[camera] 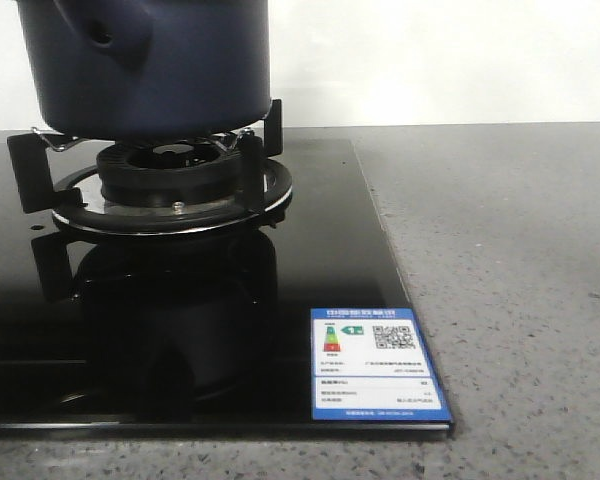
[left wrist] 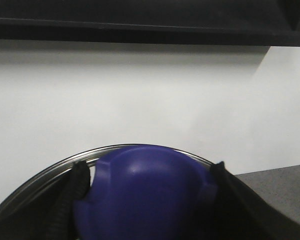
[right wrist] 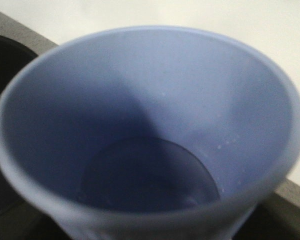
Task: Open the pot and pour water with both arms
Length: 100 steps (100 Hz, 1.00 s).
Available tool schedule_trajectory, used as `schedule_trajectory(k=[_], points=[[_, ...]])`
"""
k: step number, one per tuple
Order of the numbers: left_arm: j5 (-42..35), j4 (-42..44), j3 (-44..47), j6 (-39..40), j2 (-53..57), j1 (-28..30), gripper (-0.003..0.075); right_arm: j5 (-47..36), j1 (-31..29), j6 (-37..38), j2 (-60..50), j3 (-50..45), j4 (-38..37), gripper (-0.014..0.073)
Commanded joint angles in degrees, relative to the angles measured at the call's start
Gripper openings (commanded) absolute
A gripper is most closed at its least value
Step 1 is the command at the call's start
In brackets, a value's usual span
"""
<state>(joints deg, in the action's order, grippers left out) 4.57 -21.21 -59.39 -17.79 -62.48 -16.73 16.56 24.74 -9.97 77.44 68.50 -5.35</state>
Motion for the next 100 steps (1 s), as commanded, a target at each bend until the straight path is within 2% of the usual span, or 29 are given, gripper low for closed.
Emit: schedule_trajectory(k=[1,44,58,81,100], points=[[-6.5,-0.2,-2.2,-0.1,1.6,0.1,0.0359,-2.7,1.6,-0.8,-0.3,4.9,-3.2,0.0342],[-6.5,-0.2,-2.2,-0.1,1.6,0.0,0.0359,11.0,10.8,-0.8,8.2,17.1,-25.0,0.0342],[-6.5,-0.2,-2.2,-0.1,1.6,0.0,0.0359,11.4,13.2,-0.8,9.5,17.4,-33.5,0.0342],[-6.5,-0.2,-2.2,-0.1,1.6,0.0,0.0359,11.6,14.5,-0.8,11.4,17.4,-39.8,0.0342],[-6.5,-0.2,-2.2,-0.1,1.6,0.0,0.0359,9.3,14.5,-0.8,11.8,17.4,-48.4,0.0342]])
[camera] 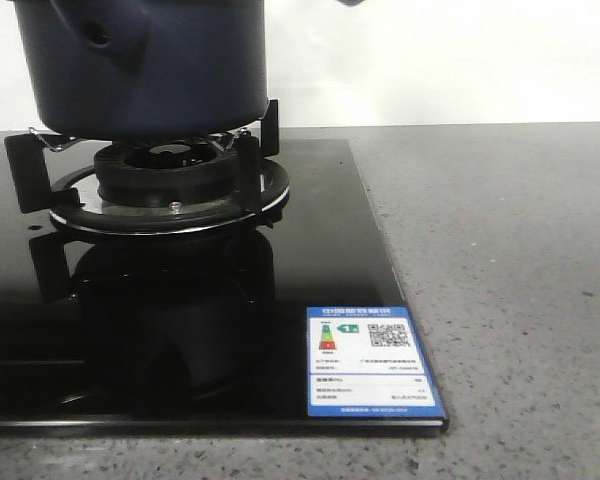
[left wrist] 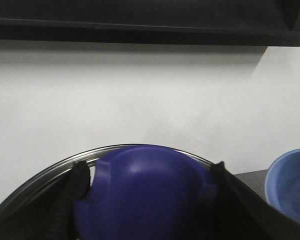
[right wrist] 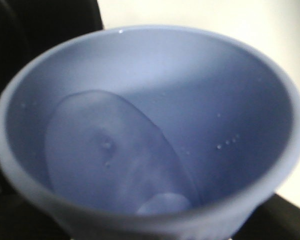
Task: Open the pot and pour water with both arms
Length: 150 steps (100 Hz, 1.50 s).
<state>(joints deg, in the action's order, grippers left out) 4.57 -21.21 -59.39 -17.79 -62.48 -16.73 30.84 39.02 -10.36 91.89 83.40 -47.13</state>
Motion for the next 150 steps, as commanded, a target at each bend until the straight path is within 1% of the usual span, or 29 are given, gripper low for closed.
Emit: schedule_trajectory(k=[1,32,40,56,74,126,150], points=[[-6.5,-0.2,-2.2,-0.1,1.6,0.0,0.0359,-5.2,0.2,-0.4,-2.7,2.5,-6.9,0.0342],[-6.5,-0.2,-2.2,-0.1,1.6,0.0,0.0359,-12.7,0.2,-0.4,-2.7,2.5,-24.2,0.0342],[-6.5,-0.2,-2.2,-0.1,1.6,0.0,0.0359,-12.9,0.2,-0.4,-2.7,2.5,-29.2,0.0342],[-6.5,-0.2,-2.2,-0.1,1.6,0.0,0.0359,-13.0,0.2,-0.4,-2.7,2.5,-36.6,0.0342],[-6.5,-0.2,-2.2,-0.1,1.6,0.0,0.0359,-14.0,0.2,-0.4,-2.7,2.5,-40.8,0.0342],[-6.5,-0.2,-2.2,-0.1,1.6,0.0,0.0358,-14.3,0.2,-0.4,-2.7,2.5,-57.3,0.0341],[-6.5,-0.2,-2.2,-0.1,1.6,0.0,0.0358,-14.3,0.2,-0.4,-2.7,2.5,-58.6,0.0341]])
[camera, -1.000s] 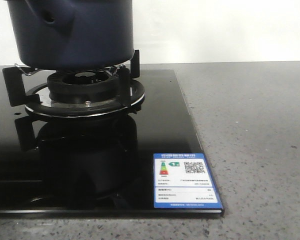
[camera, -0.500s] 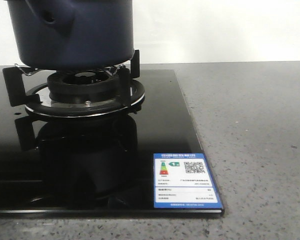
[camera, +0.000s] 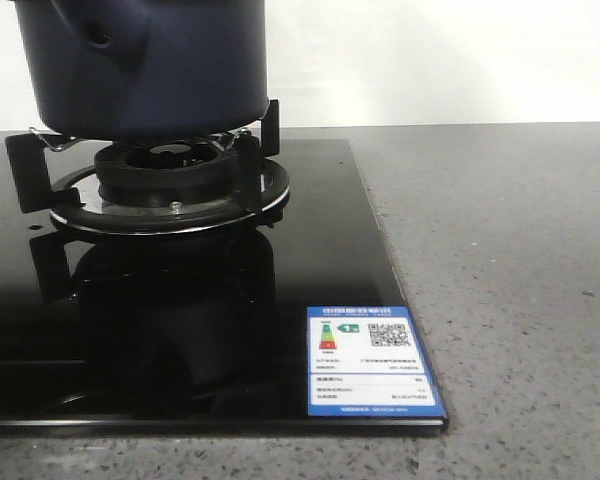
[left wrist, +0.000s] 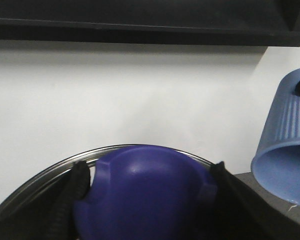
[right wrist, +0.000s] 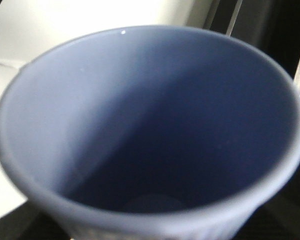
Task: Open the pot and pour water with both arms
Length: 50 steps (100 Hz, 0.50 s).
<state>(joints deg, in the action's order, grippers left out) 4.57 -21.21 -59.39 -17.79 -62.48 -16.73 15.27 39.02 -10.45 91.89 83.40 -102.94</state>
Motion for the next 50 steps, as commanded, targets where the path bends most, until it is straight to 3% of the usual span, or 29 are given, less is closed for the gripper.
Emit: schedule_trajectory(k=[1,50], points=[[-6.5,-0.2,-2.2,-0.1,1.6,0.0,0.0358,1.3,0.2,-0.3,-2.7,2.5,-2.8,0.0341],[-6.5,-0.2,-2.2,-0.1,1.6,0.0,0.0358,1.8,0.2,0.2,-2.7,2.5,-2.7,0.0341]])
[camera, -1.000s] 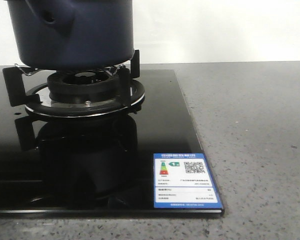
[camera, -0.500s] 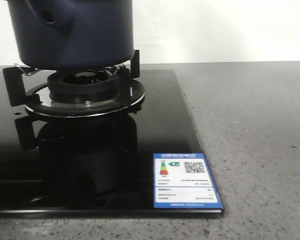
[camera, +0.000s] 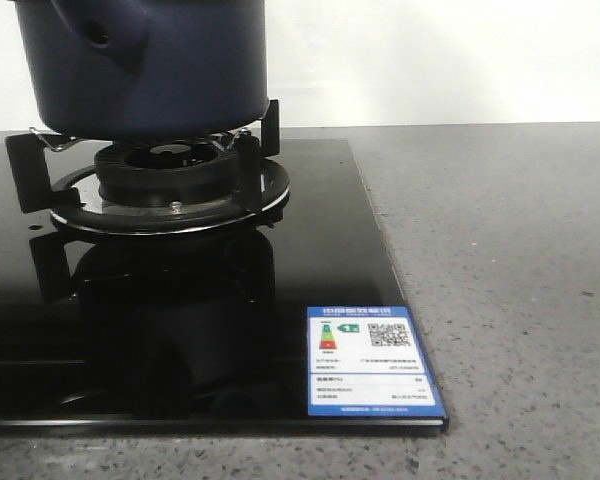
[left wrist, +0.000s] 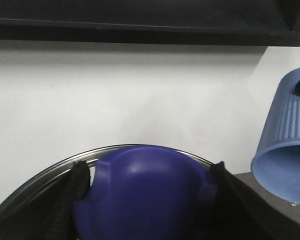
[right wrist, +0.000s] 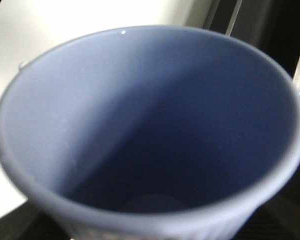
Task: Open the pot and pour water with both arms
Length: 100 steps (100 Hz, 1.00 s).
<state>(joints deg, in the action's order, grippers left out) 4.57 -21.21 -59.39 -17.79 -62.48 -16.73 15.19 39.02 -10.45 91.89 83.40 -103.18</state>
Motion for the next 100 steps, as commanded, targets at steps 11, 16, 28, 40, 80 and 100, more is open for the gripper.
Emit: schedule_trajectory(k=[11,16,28,40,80,100], points=[[-6.5,-0.2,-2.2,-0.1,1.6,0.0,0.0359,1.9,0.2,3.8,-2.7,2.5,-0.7,0.0341],[-6.5,-0.2,-2.2,-0.1,1.6,0.0,0.0358,1.9,0.2,7.6,-2.7,2.5,1.4,0.0341],[-6.5,-0.2,-2.2,-0.1,1.6,0.0,0.0358,4.7,0.2,19.7,-3.3,2.5,8.2,0.0341],[-6.5,-0.2,-2.2,-0.1,1.6,0.0,0.0358,11.6,0.2,29.9,-4.6,2.5,14.7,0.0341],[-6.5,-0.2,-2.2,-0.1,1.6,0.0,0.0359,12.6,-9.8,62.8,-18.2,-11.7,40.3,0.0341],[-6.5,-0.2,-2.2,-0.1,1.6,0.0,0.0358,5.0,-19.6,83.0,-27.6,-30.3,31.7,0.0341]])
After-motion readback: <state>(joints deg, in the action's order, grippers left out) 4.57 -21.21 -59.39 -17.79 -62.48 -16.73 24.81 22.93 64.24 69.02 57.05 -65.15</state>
